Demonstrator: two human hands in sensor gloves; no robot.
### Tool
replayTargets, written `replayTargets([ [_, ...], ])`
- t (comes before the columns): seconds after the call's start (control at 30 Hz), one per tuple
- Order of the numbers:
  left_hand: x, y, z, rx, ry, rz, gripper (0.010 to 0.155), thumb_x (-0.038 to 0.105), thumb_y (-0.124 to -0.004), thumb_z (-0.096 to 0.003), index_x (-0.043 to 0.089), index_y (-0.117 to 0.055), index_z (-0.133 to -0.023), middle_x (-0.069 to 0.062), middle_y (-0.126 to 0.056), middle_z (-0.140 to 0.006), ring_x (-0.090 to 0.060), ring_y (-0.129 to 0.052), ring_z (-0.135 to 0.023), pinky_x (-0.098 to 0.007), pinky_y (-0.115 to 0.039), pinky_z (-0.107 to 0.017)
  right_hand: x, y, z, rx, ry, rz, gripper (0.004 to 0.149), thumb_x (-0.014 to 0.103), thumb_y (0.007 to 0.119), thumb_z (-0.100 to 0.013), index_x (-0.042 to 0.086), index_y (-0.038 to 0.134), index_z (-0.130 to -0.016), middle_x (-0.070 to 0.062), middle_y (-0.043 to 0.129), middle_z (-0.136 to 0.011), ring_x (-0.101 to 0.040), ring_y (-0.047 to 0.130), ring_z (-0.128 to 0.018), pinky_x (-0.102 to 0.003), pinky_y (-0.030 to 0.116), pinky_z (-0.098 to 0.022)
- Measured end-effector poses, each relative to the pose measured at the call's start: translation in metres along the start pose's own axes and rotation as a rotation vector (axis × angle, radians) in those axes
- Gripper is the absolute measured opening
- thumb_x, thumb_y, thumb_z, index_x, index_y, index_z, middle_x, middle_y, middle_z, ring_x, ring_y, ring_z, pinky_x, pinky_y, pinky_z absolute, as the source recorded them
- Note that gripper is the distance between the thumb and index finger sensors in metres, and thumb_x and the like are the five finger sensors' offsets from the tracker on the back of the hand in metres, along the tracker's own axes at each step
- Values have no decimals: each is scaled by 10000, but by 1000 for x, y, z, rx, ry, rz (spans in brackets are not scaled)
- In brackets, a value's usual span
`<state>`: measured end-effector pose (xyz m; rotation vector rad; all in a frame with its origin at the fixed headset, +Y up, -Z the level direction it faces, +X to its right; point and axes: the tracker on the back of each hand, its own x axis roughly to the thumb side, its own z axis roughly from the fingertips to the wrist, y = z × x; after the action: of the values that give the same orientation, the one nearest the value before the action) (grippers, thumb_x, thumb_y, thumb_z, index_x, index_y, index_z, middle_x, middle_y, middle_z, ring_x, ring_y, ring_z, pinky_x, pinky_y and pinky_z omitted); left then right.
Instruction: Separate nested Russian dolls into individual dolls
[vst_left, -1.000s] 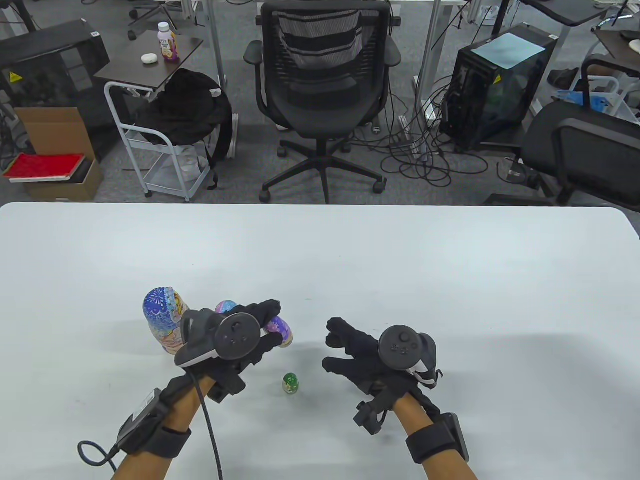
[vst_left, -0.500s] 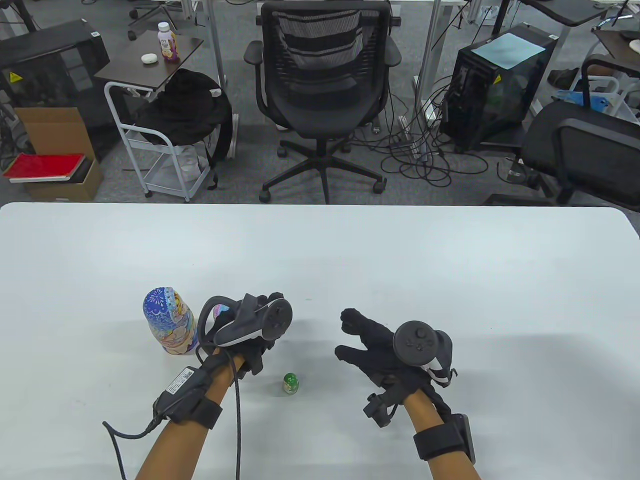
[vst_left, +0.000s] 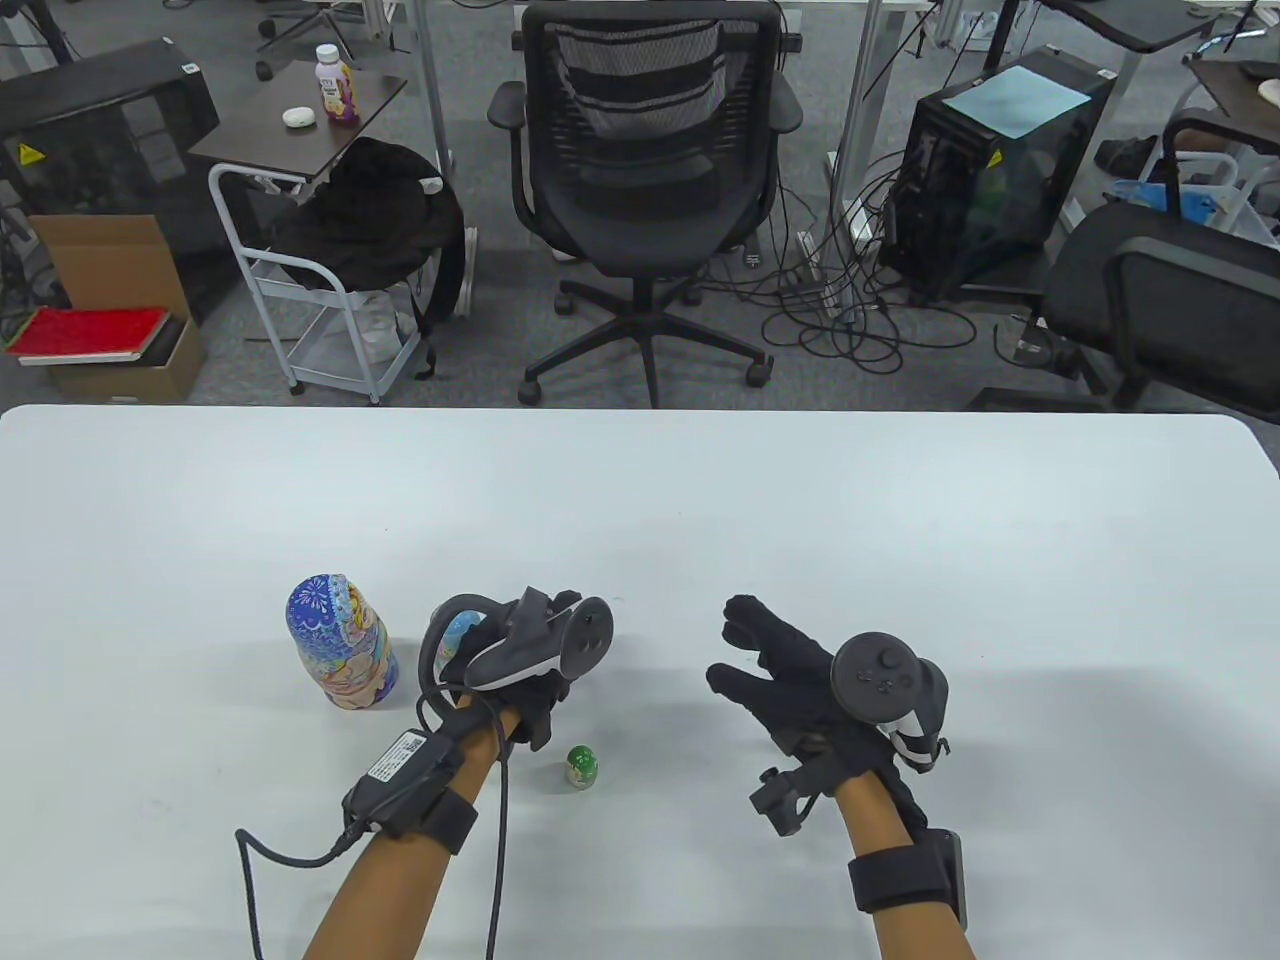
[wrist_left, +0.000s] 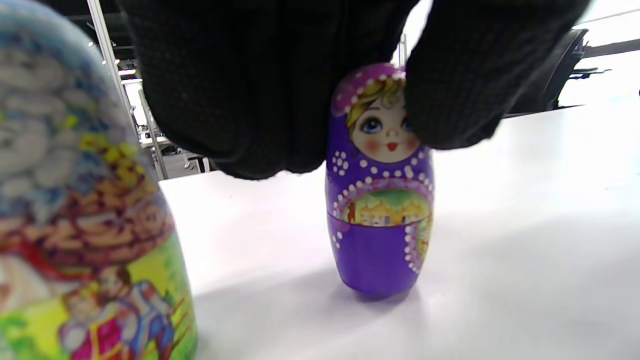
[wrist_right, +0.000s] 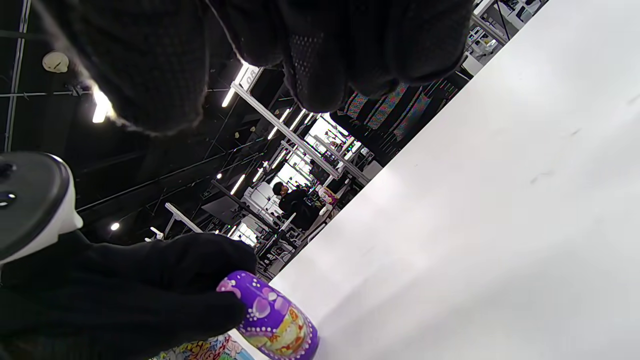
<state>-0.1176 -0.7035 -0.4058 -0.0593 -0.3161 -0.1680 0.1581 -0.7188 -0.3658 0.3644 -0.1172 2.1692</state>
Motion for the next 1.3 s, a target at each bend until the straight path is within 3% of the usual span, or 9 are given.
replayTargets([
  [0.27,5,1,-2,-57,9,-65,644,479,-779,-557,115,-642,-1070,-149,-885,-955,-356,-975,-772,-406,-880,-557,1,-1,0,6,2,13,778,461,894,-435,163,593,-1088,-201,820,-994,-459,754,-926,-524,709,-671],
  [0.43,18,19,12,79,-79,-149,746,546,-768,-538,115,-568,-1114,-194,-788,-1035,-397,-911,-835,-439,-848,-586,1,-1,0,11,0,19,777,461,894,-436,161,594,-1087,-202,823,-991,-460,755,-925,-524,710,-669],
  [0.57,30,32,44,196,-222,-17,697,549,-767,-534,152,-628,-1090,-179,-817,-1017,-386,-927,-820,-435,-853,-578,-1,0,-1,17,5,23,777,461,893,-436,161,595,-1088,-200,824,-991,-459,758,-922,-523,711,-670],
  [0.7,39,10,68,72,-299,62,693,592,-767,-514,179,-686,-1064,-152,-876,-973,-373,-960,-781,-427,-863,-559,-2,1,-1,19,8,38,774,461,893,-437,159,598,-1085,-201,827,-987,-458,759,-922,-523,713,-667],
  [0.87,36,-21,81,112,-312,44,705,608,-785,-492,193,-691,-1054,-121,-905,-942,-330,-993,-746,-393,-887,-535,-2,5,0,28,6,59,773,464,890,-436,154,601,-1082,-201,834,-980,-456,766,-915,-521,718,-661],
  [0.97,33,-33,81,84,-305,84,633,550,-824,-486,196,-750,-1006,-104,-956,-875,-316,-1026,-686,-381,-902,-498,-2,10,0,53,6,69,770,462,890,-436,151,605,-1080,-204,835,-977,-456,771,-911,-521,720,-659],
  [1.03,30,-39,83,128,-306,58,602,533,-829,-487,202,-760,-984,-78,-977,-839,-275,-1048,-654,-355,-922,-475,0,14,0,59,-2,74,769,462,890,-436,151,606,-1079,-203,837,-975,-456,773,-910,-519,722,-658],
  [1.17,19,-35,86,160,-271,150,582,519,-819,-490,183,-785,-965,-84,-994,-808,-270,-1055,-632,-358,-922,-464,3,24,1,99,-20,89,764,459,890,-435,149,611,-1076,-200,846,-966,-454,781,-903,-518,727,-653],
  [1.3,7,-20,96,260,-243,267,585,533,-785,-498,173,-798,-959,-77,-1012,-779,-269,-1061,-610,-356,-924,-450,13,43,3,174,-52,98,763,458,891,-433,149,614,-1074,-199,848,-964,-453,784,-901,-517,728,-652],
])
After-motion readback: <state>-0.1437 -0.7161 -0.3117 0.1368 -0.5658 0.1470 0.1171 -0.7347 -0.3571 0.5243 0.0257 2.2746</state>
